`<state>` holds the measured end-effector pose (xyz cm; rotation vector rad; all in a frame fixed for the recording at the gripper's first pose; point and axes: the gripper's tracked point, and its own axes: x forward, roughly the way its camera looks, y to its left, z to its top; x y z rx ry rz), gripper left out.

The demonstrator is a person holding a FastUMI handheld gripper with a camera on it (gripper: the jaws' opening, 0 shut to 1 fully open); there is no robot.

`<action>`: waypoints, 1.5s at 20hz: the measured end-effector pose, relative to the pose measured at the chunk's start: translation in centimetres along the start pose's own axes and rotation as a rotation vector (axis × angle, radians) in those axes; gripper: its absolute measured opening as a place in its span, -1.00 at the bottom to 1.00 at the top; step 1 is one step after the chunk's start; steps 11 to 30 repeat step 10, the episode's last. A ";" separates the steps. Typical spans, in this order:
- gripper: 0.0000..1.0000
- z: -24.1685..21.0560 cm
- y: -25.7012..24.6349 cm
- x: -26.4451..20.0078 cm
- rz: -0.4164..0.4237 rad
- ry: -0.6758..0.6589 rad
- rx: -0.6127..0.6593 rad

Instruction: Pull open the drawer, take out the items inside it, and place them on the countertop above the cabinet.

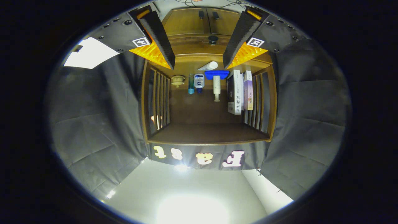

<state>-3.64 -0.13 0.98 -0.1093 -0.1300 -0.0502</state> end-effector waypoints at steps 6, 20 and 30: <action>0.93 1.7 0.0 -1.3 -0.014 -0.038 0.051; 0.93 2.9 -0.5 -1.7 -0.025 -0.071 0.056; 0.93 2.9 -0.5 -1.7 -0.025 -0.071 0.056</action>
